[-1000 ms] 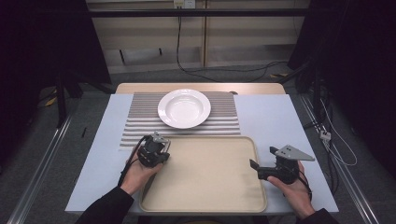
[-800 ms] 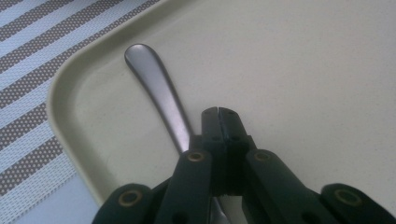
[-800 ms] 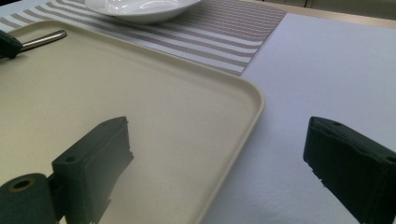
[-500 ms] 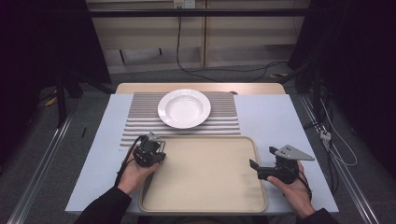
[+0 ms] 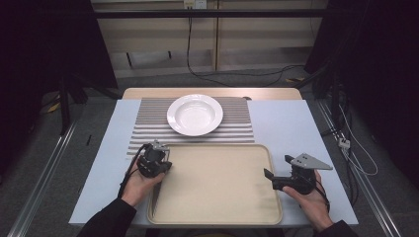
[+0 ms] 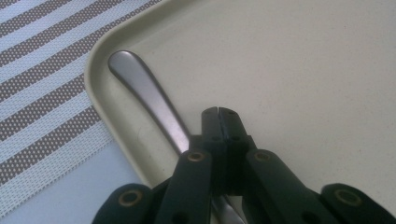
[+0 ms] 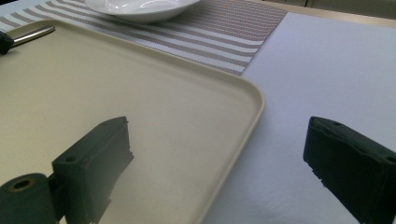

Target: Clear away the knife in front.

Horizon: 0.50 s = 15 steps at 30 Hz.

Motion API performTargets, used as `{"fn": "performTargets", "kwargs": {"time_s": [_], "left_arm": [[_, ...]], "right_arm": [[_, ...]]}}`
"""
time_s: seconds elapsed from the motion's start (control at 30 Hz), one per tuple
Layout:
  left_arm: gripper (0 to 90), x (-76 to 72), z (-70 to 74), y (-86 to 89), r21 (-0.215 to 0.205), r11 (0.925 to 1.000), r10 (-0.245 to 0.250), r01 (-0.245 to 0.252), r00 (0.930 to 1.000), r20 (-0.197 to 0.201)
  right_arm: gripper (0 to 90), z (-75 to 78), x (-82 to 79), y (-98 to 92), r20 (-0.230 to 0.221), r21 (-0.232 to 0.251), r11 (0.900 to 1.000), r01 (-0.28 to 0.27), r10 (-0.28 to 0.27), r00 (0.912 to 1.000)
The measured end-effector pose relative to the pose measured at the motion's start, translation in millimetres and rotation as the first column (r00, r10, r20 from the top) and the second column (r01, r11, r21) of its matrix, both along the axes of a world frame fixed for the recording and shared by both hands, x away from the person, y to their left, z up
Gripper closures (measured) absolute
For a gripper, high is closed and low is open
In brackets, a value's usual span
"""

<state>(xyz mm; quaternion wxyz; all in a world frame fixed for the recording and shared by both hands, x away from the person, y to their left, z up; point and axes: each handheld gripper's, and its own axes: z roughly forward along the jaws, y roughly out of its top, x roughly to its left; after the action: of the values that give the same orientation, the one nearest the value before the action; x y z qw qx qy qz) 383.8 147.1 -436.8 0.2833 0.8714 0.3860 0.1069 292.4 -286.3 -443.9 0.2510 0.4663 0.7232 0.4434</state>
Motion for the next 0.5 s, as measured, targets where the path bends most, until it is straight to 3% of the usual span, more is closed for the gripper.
{"fn": "performTargets", "kwargs": {"time_s": [0.37,0.5], "left_arm": [[90.0,-3.3,0.0,4.4,-0.021,0.9995,0.025,-0.025,0.9996,0.012],[88.0,-4.6,4.3,6.4,-0.067,0.9977,0.009,-0.006,0.9992,0.039]], "right_arm": [[7.5,-0.2,0.3,-0.2,-0.001,-0.001,1.000,0.003,-0.003,1.0000],[7.5,0.0,0.1,-0.1,0.000,-0.002,1.000,0.004,-0.004,1.0000]]}}
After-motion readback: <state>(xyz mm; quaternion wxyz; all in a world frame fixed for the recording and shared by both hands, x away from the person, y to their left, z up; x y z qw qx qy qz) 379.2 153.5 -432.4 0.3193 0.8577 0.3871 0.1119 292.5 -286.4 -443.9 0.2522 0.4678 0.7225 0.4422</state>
